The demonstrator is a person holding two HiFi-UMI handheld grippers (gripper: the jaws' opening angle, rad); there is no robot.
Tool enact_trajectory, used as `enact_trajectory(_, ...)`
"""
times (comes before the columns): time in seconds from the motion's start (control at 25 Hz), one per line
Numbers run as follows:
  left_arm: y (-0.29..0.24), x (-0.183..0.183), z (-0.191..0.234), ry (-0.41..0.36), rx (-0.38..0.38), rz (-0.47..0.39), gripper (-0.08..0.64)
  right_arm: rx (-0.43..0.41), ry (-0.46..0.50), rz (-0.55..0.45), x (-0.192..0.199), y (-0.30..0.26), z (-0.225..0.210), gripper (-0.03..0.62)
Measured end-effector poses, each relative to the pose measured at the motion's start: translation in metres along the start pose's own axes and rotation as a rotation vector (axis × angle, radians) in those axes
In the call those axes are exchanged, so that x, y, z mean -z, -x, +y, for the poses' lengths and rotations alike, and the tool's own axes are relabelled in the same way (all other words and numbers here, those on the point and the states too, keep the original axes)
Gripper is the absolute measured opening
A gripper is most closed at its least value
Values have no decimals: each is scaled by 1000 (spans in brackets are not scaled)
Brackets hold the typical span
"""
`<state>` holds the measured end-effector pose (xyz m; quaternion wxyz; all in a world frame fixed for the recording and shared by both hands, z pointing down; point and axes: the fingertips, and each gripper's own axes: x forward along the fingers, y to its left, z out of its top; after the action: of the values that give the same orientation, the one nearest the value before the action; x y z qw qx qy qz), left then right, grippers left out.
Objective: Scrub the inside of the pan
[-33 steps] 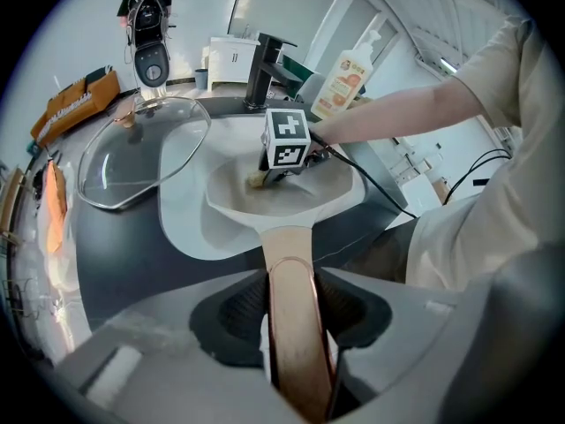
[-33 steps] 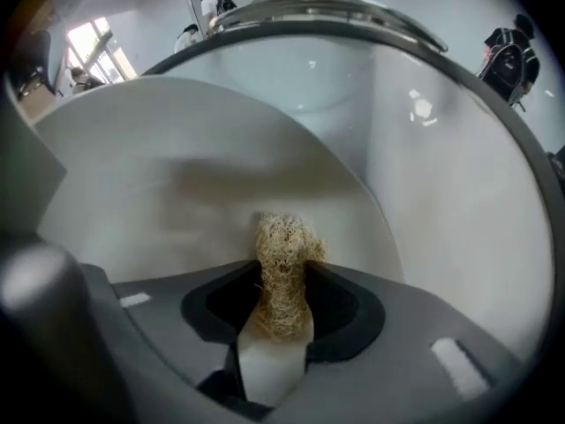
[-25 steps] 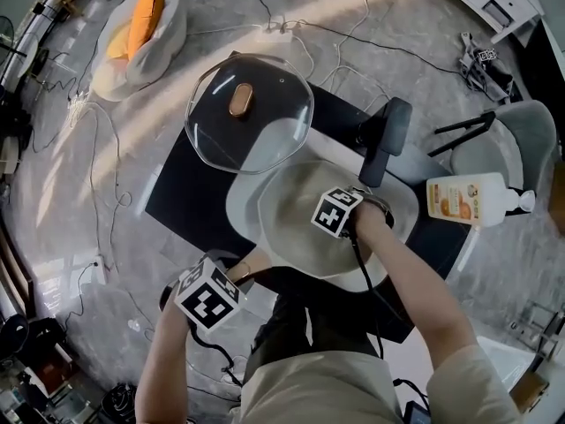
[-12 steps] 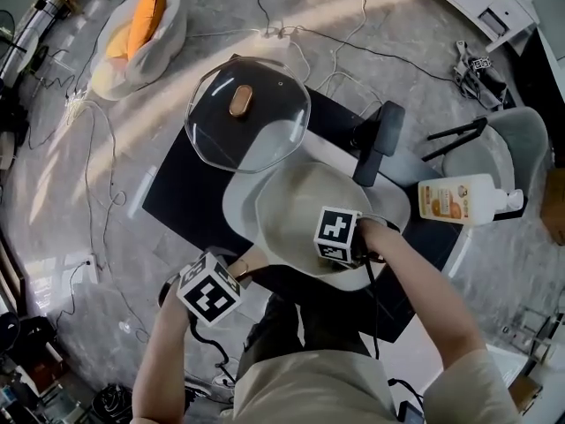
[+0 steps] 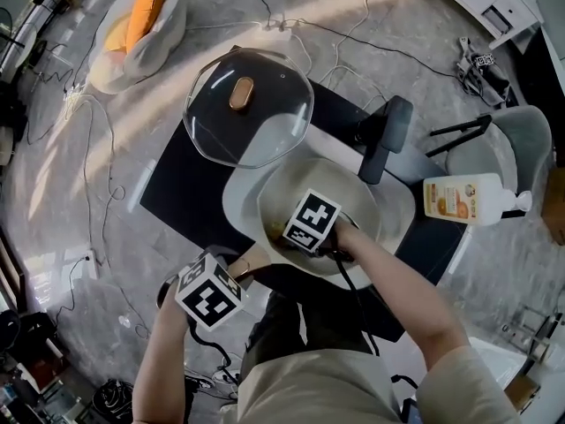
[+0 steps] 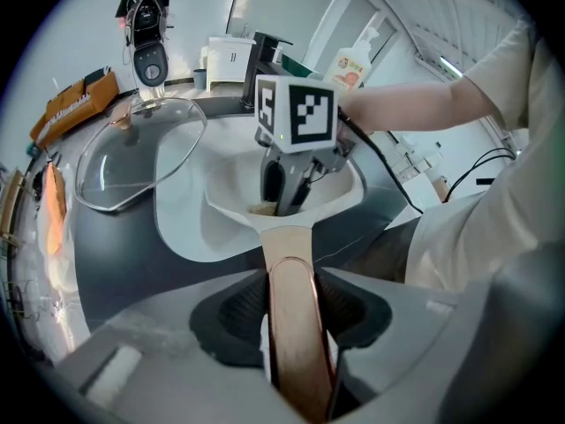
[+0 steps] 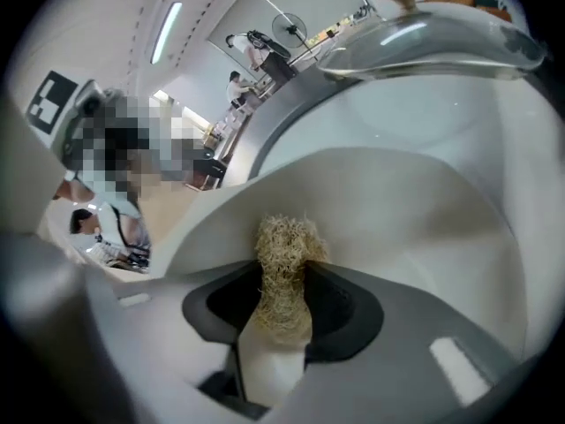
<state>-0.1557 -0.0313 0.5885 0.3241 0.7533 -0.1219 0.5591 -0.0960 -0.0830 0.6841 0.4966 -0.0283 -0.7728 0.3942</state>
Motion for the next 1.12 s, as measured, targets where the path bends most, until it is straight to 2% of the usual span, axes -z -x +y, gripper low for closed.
enact_trajectory(0.2, 2, 0, 2, -6, -2, -6, 169, 218, -28, -123, -22, -5, -66, 158)
enact_trajectory(0.32, 2, 1, 3, -7, -5, -6, 167, 376, -2, -133, -24, 1, -105, 158)
enact_trajectory(0.4, 1, 2, 4, -4, 0, -7, 169, 458, 21, -101, -16, 4, -127, 158)
enact_trajectory(0.52, 0, 2, 4, 2, 10, -10, 167, 574, 73, 31, 13, 13, -156, 158)
enact_trajectory(0.6, 1, 2, 4, 4, 12, -9, 167, 612, 87, 108, 32, 18, -164, 158)
enact_trajectory(0.72, 1, 2, 4, -1, 5, -6, 167, 612, 89, 228, 59, 23, -161, 158)
enact_trajectory(0.84, 0, 1, 2, -15, -10, 3, 169, 574, 78, 371, 90, 31, -151, 156)
enact_trajectory(0.96, -1, 0, 2, -23, -15, 8, 167, 472, 58, 496, 117, 38, -129, 156)
enact_trajectory(1.12, 0, 0, 2, -25, -13, 8, 169, 297, 52, 565, 136, 41, -83, 156)
